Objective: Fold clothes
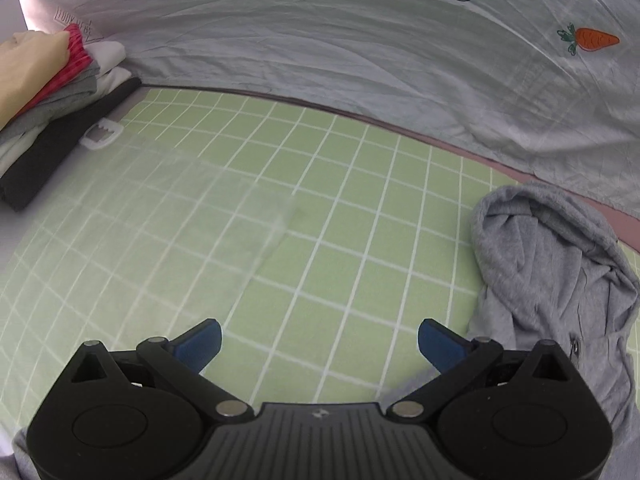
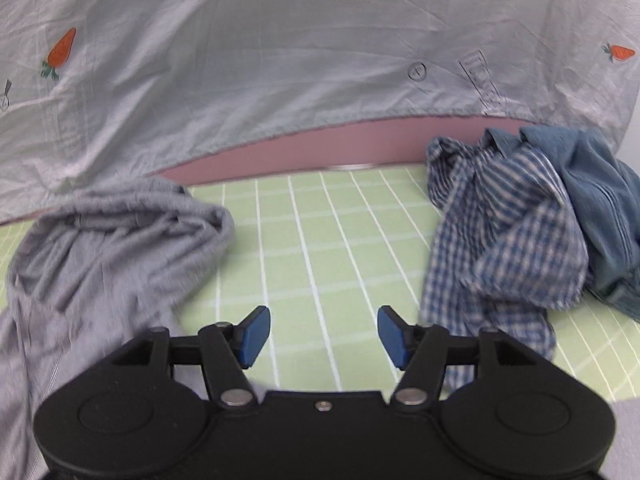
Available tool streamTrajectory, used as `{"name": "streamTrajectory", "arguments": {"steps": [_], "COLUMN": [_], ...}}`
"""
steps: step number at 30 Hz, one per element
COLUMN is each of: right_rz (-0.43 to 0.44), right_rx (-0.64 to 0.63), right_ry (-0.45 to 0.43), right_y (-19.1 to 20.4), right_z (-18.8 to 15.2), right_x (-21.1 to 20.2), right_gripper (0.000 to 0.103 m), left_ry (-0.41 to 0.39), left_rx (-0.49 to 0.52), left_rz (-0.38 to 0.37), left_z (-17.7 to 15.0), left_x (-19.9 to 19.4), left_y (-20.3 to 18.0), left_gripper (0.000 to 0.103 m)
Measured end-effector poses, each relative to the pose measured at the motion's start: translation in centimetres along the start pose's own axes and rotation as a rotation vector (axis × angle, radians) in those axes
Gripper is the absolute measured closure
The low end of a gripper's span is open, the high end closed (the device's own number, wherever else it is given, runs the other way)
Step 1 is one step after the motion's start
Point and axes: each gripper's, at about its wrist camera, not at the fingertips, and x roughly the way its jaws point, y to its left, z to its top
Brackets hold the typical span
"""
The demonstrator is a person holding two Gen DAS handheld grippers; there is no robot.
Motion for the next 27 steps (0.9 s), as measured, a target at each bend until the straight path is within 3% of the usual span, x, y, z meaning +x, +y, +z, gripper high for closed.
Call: {"name": "streamTrajectory", "arguments": {"steps": [5,11,19,22,23,27], "right_rz": [-0.061,-0.087,-0.192,-0.202,-0.201,-0.238], "right_rx": [0.051,0.116,0.189,0.18,0.176,0.179], "right_ry": [0.078,0.105,0.072,0.084,0.084,0.059], "right_y": [-3.1,-7.2,-16.5,-19.8,-20.8,-24.5], "right_z": [-5.2,-9.4,-9.6,-10.2,-10.4,-11.2], "right_x": [-3.2,-6.1,-6.3,-5.6,-5.4,-5.2], "right_gripper": [0.043,0.043,0.041,0.037,0.029,0.027], "left_ry": [0.046,0.077,0.064,0.082,0.091,0.122], "left_rx": [-0.026,0.019,0.103,0.078,0.065,0.031], "left_rz": [0.02,0.001,-0.04,-0.023,-0.016,0.0], "left_z": [-4.1,-9.2,-14.6,-16.8,-17.6,-20.8], "left_x": [-2.3,-5.8,-10.5,-11.0,-11.1,-11.7], "left_y": [2.4,1.2,-2.9,-3.7,-4.0,-5.2], "left_gripper": [0.0,0.0,0.0,0.0,0.0,0.0]}}
